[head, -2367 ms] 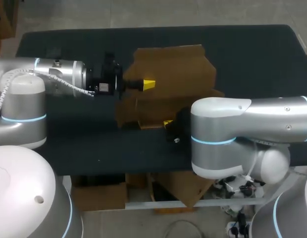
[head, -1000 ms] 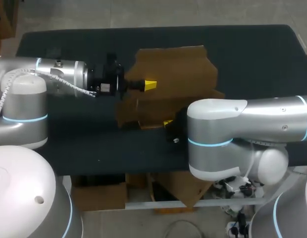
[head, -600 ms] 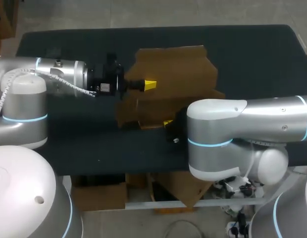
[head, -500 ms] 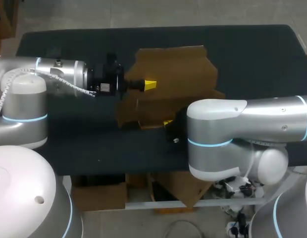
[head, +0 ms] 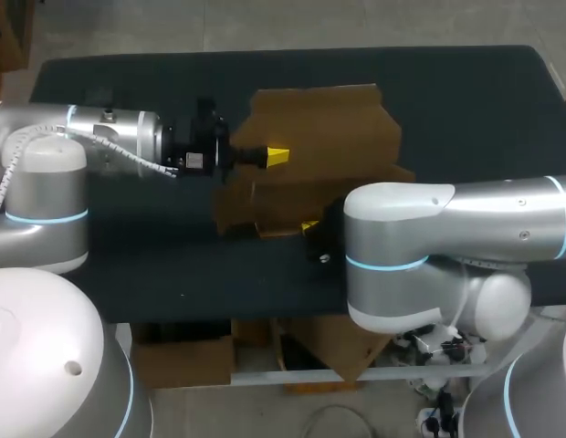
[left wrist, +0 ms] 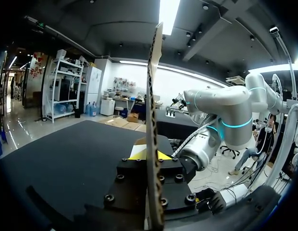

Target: Assemble the packaging by folding the flat box into shape, placing the metal phone stand inside, and closing the box properly

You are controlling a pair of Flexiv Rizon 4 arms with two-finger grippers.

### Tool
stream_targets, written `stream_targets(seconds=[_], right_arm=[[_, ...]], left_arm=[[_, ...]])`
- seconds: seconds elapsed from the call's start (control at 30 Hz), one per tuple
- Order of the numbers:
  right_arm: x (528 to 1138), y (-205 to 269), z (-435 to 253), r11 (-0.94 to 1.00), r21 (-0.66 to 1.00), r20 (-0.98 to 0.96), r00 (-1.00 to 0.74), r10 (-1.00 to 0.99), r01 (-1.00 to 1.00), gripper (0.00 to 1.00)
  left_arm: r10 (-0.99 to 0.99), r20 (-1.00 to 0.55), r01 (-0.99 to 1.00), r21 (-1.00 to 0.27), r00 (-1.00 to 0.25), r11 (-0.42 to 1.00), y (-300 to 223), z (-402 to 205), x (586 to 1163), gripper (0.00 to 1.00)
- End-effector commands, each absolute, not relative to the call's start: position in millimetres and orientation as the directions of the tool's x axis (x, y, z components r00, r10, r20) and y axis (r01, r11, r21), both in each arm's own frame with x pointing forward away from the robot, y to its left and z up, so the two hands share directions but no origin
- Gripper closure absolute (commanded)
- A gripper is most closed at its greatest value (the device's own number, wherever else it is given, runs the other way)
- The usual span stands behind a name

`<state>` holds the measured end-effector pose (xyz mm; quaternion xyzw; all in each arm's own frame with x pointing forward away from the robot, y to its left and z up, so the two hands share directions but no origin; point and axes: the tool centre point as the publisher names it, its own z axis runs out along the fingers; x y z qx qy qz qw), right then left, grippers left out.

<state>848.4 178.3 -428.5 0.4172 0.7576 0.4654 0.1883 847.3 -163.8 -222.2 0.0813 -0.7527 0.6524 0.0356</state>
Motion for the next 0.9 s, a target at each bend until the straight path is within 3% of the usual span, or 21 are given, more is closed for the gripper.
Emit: stream_targets(seconds=[0.03, 0.9], right_arm=[[846.7, 183.5, -434.0, 0.215, 0.866, 0.033, -0.481, 0.876, 0.452, 1.0], [846.7, 183.5, -434.0, 0.215, 0.866, 0.033, -0.481, 0.876, 0.452, 1.0]], left_arm=[[-0.077, 0.16, -0.169, -0.976, -0.984, 0.136, -165.3, -225.5, 847.3, 1.0], [-0.078, 0.156, -0.166, -0.977, -0.985, 0.133, -165.0, -223.6, 848.1, 1.0]])
